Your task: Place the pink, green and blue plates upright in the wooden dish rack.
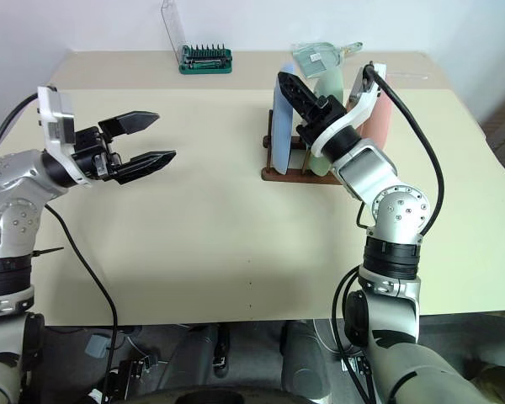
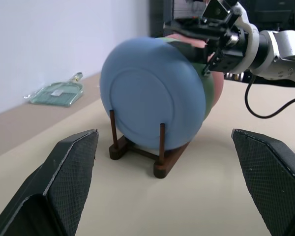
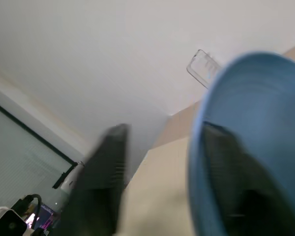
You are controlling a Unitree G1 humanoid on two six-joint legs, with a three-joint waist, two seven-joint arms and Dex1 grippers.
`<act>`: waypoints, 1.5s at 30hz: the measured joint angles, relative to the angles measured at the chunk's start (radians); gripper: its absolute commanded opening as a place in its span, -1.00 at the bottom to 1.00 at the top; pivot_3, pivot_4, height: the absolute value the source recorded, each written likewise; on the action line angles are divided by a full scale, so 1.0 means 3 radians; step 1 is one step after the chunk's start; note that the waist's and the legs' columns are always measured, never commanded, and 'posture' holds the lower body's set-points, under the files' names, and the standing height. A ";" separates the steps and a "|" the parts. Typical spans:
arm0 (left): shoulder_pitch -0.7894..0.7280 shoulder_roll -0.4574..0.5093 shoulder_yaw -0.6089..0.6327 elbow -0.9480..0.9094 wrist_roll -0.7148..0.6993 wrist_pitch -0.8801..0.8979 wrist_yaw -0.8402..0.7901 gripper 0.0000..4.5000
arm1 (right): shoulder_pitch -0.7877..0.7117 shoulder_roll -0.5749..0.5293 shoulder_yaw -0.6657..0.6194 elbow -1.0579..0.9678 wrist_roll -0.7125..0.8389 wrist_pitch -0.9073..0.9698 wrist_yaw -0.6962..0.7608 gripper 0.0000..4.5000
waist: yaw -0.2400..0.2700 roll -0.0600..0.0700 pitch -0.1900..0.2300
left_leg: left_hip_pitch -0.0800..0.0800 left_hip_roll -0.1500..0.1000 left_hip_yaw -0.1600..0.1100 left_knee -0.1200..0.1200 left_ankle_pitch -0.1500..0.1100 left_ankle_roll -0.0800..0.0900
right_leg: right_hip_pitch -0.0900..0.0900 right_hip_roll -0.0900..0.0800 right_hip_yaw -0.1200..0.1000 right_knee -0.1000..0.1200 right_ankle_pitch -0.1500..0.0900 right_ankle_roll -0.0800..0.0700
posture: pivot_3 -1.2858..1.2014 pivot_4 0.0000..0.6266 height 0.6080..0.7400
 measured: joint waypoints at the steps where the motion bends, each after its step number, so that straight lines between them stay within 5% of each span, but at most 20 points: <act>1: 0.0000 -0.0003 0.0000 0.0000 0.0000 0.0000 0.0001 1.00 | 0.0000 -0.0005 0.0006 -0.0001 -0.0033 -0.0002 0.0025 0.98 | 0.0000 0.0000 0.0000 | 0.0000 0.0000 0.0000 0.0000 0.0000 0.0000 | 0.0000 0.0000 0.0000 0.0000 0.0000 0.0000 | 0.03 -0.52 0.76; 23: -0.0059 -0.0088 -0.0005 0.0024 -0.0006 0.0004 -0.0008 1.00 | -0.0129 -0.0217 0.0147 -0.0397 -0.0465 -0.0183 0.0603 1.00 | 0.0007 0.0000 0.0000 | -0.0001 0.0000 0.0000 0.0000 0.0000 0.0000 | 0.0000 0.0000 0.0000 -0.0003 0.0000 0.0000 | 0.03 -0.52 0.76; 26: -0.0061 -0.0111 -0.0019 0.0021 -0.0005 0.0005 0.0003 1.00 | -0.0130 -0.0347 -0.0028 -0.0555 -0.0346 -0.0298 0.0986 1.00 | 0.0011 0.0000 0.0000 | -0.0001 0.0000 -0.0001 0.0000 0.0000 0.0001 | 0.0001 0.0000 0.0000 -0.0011 0.0000 0.0000 | 0.03 -0.52 0.76; 33: 0.0298 0.0060 -0.0008 -0.0143 -0.0022 0.0023 -0.0148 1.00 | 0.0975 -0.1611 0.0052 -0.1003 -0.0516 -0.0167 0.2811 1.00 | 0.0003 0.0000 0.0000 | 0.0001 0.0000 0.0003 0.0001 -0.0005 0.0008 | 0.0007 0.0000 0.0000 -0.0025 0.0000 0.0001 | 0.03 -0.52 0.76; 37: 0.0487 0.0145 0.0029 -0.0260 -0.0064 0.0033 -0.0203 1.00 | 0.1135 -0.2153 -0.0008 -0.0784 -0.0829 -0.0319 0.3596 1.00 | 0.0006 0.0001 0.0000 | 0.0006 0.0001 0.0001 0.0002 -0.0005 0.0007 | 0.0007 0.0000 0.0001 -0.0018 0.0001 -0.0002 | 0.03 -0.52 0.76; 45: 0.0599 0.0151 -0.0039 -0.0331 -0.0066 -0.0002 -0.0265 1.00 | 0.1441 -0.2326 -0.0143 -0.0545 -0.1249 -0.0653 0.4015 1.00 | 0.0031 -0.0001 -0.0001 | 0.0006 0.0000 0.0001 0.0003 -0.0004 0.0007 | 0.0009 -0.0001 0.0001 -0.0018 0.0001 -0.0002 | 0.03 -0.52 0.76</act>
